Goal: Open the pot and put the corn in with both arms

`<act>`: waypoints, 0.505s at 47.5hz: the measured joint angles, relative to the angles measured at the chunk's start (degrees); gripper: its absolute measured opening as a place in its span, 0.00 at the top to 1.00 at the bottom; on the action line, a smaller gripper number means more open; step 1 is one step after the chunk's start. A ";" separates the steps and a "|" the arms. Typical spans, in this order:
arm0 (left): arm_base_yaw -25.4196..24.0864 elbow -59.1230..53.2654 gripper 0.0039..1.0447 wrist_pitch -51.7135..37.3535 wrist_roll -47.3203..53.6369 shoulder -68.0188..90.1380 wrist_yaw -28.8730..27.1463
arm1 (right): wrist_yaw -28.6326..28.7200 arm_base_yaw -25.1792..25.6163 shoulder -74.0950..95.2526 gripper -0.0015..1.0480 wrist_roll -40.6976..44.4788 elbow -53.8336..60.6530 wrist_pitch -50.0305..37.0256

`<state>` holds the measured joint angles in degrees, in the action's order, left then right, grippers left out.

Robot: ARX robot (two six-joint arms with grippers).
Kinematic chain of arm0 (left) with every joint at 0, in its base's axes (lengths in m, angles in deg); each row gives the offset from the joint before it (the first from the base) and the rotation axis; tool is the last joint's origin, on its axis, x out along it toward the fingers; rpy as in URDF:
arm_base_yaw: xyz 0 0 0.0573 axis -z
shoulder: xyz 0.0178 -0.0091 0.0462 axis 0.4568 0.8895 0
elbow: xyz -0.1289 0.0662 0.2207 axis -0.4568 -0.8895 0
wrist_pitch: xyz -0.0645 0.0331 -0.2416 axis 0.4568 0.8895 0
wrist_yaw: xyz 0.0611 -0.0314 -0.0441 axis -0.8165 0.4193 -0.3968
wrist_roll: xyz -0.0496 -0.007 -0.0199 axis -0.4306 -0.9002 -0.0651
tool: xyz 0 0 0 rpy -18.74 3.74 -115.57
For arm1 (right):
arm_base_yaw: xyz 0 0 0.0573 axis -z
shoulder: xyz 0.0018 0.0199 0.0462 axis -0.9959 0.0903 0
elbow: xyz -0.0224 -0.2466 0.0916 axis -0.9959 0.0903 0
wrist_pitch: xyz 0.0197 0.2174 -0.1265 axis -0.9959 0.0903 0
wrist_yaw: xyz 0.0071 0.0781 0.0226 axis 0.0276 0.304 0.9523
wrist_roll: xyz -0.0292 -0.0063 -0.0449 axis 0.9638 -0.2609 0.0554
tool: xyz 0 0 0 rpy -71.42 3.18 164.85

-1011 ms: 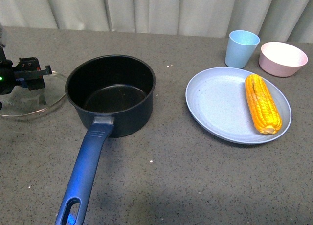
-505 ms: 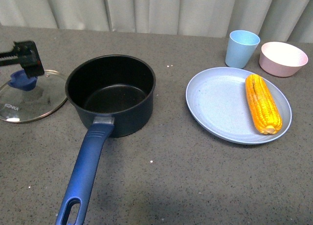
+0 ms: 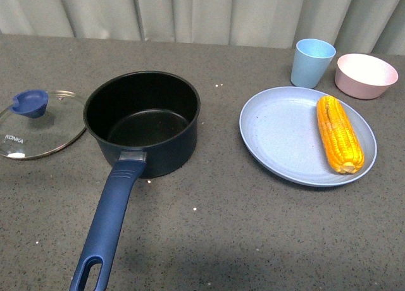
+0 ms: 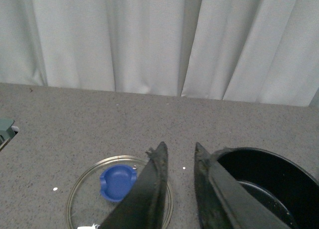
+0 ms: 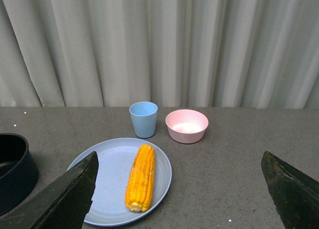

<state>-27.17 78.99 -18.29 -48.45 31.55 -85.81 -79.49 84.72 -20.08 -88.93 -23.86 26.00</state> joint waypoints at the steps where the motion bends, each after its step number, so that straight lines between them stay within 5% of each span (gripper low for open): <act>1: 0.00 -0.85 0.84 0.39 0.02 -1.14 0.00 | 0.02 0.00 0.02 0.09 0.00 0.00 -0.02; 5: 0.00 -2.97 0.97 6.23 0.00 -8.26 -0.02 | 0.04 0.00 0.00 0.09 0.00 0.00 -0.02; 24: 0.00 -11.06 0.96 17.25 0.20 -28.35 -0.11 | 0.04 0.00 0.00 0.09 0.00 0.00 -0.02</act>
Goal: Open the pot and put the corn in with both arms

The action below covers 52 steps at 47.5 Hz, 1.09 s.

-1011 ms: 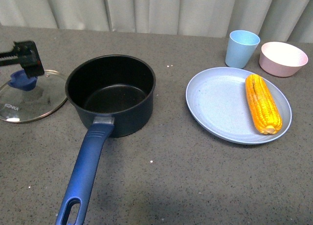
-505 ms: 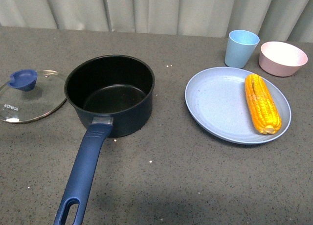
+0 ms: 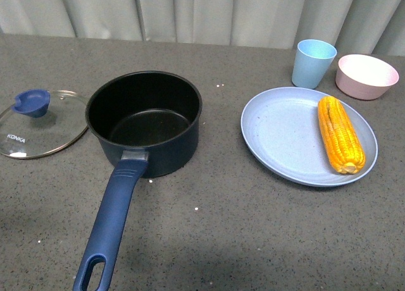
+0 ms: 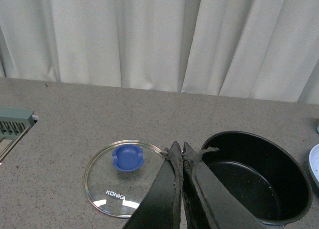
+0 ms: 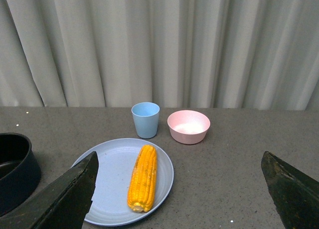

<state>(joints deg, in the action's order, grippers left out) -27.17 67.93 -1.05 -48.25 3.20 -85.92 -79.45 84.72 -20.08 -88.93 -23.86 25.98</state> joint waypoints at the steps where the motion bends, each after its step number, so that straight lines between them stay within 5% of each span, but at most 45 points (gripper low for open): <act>1: 0.00 -0.20 0.96 0.52 0.00 -0.72 0.00 | -0.02 0.00 0.00 0.09 0.00 0.00 0.00; 30: 0.02 -3.06 0.96 26.88 0.00 -31.67 -0.02 | -0.02 0.02 0.00 0.09 0.00 0.00 0.00; 52: 0.00 -3.06 0.96 38.32 0.00 -43.56 0.00 | -0.02 0.00 0.00 0.09 0.00 0.00 0.00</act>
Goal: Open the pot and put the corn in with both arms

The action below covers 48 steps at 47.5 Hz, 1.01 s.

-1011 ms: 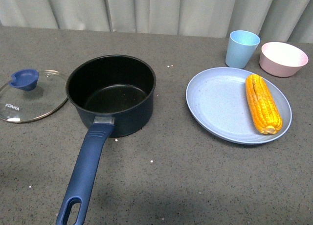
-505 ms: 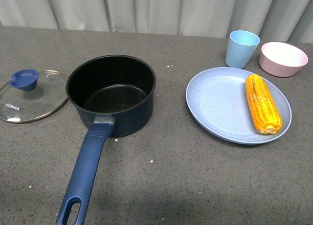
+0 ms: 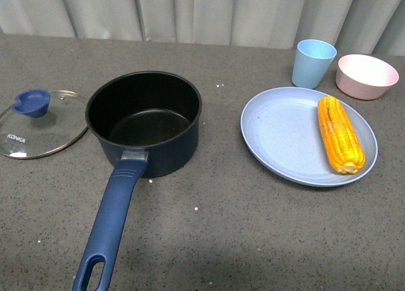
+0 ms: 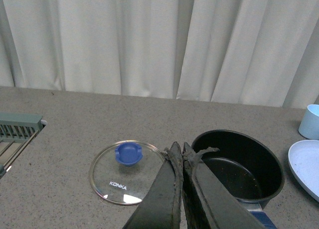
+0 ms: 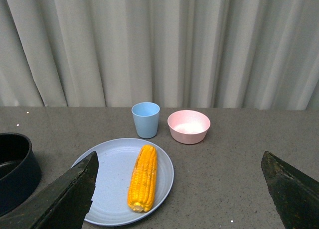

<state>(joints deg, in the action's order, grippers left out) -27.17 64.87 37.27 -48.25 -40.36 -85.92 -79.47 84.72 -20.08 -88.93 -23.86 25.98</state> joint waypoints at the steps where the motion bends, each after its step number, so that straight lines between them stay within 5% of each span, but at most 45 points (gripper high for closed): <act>1: 0.00 0.00 0.96 0.39 0.02 -0.39 0.00 | 0.00 0.00 0.00 0.09 0.00 0.00 0.00; 33: 0.00 0.00 0.96 16.44 0.04 -16.02 -0.02 | 0.02 0.00 0.02 0.09 0.00 0.00 0.00; 41: 0.02 0.00 0.71 16.46 0.02 -16.04 0.00 | -0.46 -0.20 0.20 0.09 0.07 -0.04 0.17; 42: 0.00 0.00 0.69 16.46 0.02 -16.04 0.00 | -2.54 -0.70 0.59 0.09 0.35 -0.17 0.70; 45: 0.02 0.00 0.54 16.50 0.04 -16.04 -0.13 | -23.34 -5.60 10.19 0.09 2.95 -2.16 0.07; 48: 0.02 0.00 0.45 16.50 0.09 -16.11 -0.02 | -27.39 -4.35 18.01 0.09 4.20 -2.38 -6.32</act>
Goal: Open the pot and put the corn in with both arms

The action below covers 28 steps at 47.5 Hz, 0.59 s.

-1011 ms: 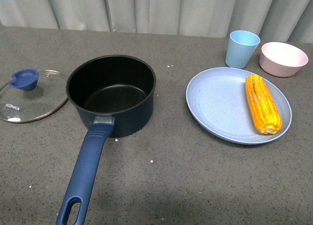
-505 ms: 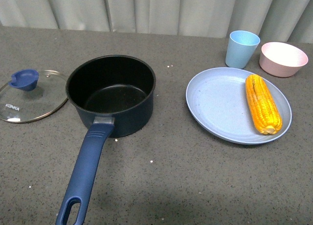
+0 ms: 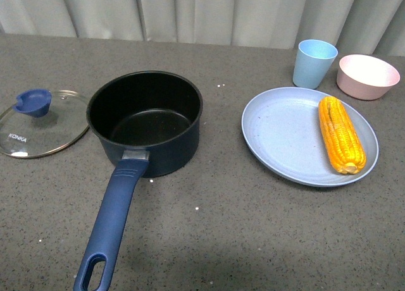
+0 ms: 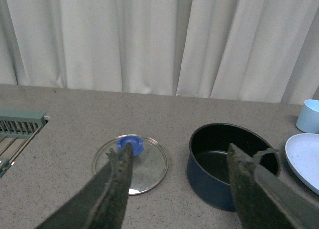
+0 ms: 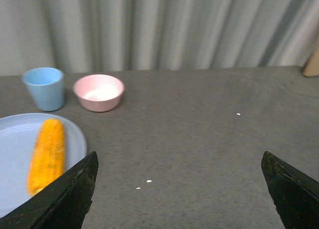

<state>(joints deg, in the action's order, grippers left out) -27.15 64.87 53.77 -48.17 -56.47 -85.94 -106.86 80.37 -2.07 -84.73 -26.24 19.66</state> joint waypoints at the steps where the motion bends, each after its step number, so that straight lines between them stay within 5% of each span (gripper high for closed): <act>1: 0.00 0.00 0.44 0.00 0.00 0.00 0.00 | 0.04 0.50 1.66 0.09 0.15 -0.13 -1.46; 14: 0.00 0.00 0.04 0.04 0.09 0.00 0.00 | 13.33 9.44 45.70 0.09 0.24 -12.33 -27.32; 28: 0.00 0.00 0.06 0.04 0.09 0.00 0.00 | 23.37 7.76 76.08 0.09 -5.29 -32.11 -17.94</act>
<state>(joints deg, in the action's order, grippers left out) -27.15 64.87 53.81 -48.08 -56.47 -85.94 -83.49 88.13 74.01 -90.02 -58.35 1.72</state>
